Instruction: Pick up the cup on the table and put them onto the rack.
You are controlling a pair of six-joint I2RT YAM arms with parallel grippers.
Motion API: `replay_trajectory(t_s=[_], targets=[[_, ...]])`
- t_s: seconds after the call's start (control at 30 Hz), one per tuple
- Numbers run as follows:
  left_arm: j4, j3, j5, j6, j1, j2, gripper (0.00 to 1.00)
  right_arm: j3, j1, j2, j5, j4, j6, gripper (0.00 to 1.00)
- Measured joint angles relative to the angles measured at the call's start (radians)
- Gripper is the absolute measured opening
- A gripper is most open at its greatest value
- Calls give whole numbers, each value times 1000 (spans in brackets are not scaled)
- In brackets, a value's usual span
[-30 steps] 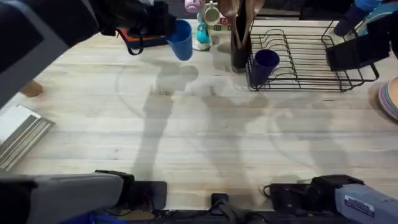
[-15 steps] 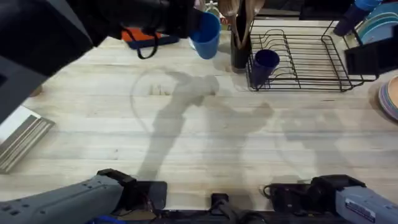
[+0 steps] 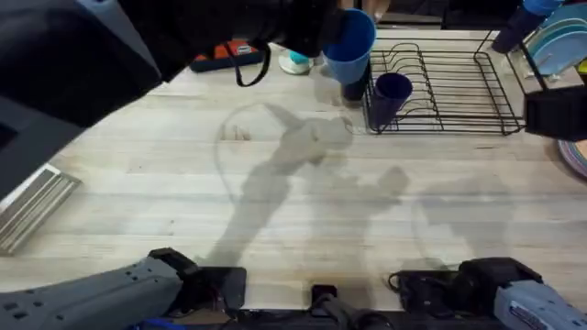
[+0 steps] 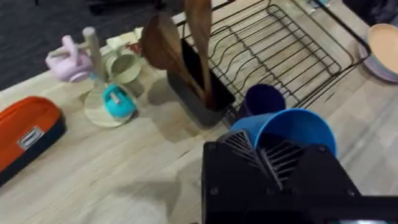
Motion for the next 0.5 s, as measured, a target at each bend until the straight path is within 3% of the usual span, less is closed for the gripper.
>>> replay_trajectory(t_s=[0.27,0.5], targets=[[74,0,0,0,-69,0,39,-157,0,-102,-23,79,17,992],[106,22,2,0,-106,27,39,-208,0,-121,-27,102,23,992]])
